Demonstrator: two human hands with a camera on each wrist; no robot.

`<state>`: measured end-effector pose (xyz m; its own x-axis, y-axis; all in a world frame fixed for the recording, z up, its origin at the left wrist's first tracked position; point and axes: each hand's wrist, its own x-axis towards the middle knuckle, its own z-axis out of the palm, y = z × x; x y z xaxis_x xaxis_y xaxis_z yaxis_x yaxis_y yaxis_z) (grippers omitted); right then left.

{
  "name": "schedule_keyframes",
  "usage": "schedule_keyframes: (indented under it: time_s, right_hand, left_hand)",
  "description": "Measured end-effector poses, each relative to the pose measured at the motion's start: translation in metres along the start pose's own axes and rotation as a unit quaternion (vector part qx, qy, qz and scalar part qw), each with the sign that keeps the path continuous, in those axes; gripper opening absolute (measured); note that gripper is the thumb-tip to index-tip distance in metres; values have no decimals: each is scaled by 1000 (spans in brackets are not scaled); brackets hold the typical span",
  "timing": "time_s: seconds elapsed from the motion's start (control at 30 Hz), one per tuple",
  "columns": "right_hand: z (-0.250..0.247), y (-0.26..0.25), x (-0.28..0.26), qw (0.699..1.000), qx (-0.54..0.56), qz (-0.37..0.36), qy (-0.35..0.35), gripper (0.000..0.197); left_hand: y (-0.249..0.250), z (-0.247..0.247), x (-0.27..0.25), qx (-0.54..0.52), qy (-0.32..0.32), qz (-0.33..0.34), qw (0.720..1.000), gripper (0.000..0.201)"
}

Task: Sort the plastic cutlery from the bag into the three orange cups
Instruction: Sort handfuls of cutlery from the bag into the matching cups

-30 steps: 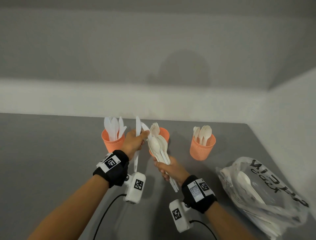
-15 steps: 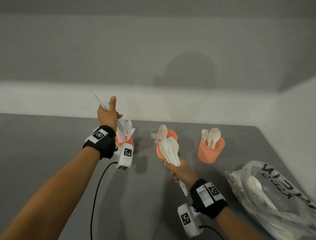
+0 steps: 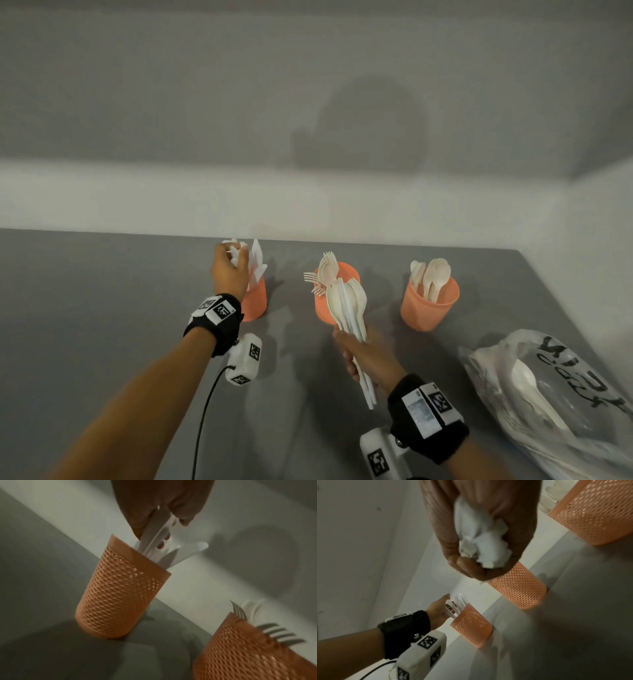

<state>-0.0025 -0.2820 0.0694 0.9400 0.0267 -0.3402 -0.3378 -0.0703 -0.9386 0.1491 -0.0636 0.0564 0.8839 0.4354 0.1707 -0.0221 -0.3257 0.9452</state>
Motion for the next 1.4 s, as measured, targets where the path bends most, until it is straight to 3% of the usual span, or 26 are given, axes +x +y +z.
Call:
schedule_keyframes:
  time_s: [0.13, 0.27, 0.43, 0.5, 0.67, 0.83, 0.93, 1.03, 1.1, 1.23, 1.3, 1.4]
  right_hand:
    - [3, 0, 1, 1000, 6, -4, 1, 12]
    - [10, -2, 1, 1000, 21, -3, 6, 9]
    - [16, -5, -2, 1000, 7, -14, 12, 6]
    - [16, -6, -4, 1000, 10, -15, 15, 7]
    - [11, -5, -9, 999, 5, -17, 36, 12]
    - [6, -4, -14, 999, -2, -26, 41, 4]
    - [5, -4, -14, 998, 2, -40, 49, 3]
    - [9, -1, -8, 996, 1, -50, 76, 8]
    - [14, 2, -2, 994, 5, -60, 94, 10]
    - [23, 10, 9, 989, 4, -69, 130, 19]
    - [27, 13, 9, 988, 3, -77, 136, 22]
    - [29, 13, 6, 988, 23, -86, 125, 26]
  left_hand:
    - [6, -8, -2, 75, -14, 86, 993, 26]
    - [11, -15, 0, 167, -51, 176, 969, 30]
    - [-4, -20, 4, 350, -173, 279, 877, 61]
    - [-4, -19, 7, 402, -187, 257, 859, 65]
    - [-1, -8, 28, 467, -179, 188, 845, 65]
    - [13, -4, 38, 446, -186, 102, 869, 73]
    - [40, -3, 19, 351, -126, 168, 912, 66]
    - [73, -1, -22, 173, -141, 206, 953, 34]
    - [85, 0, -56, 126, -195, 180, 956, 17]
    - [81, 10, -115, 129, -291, 132, 939, 18]
    - [76, 19, -132, 130, -290, 96, 943, 15]
    - [68, 26, -140, 151, -250, 55, 955, 26]
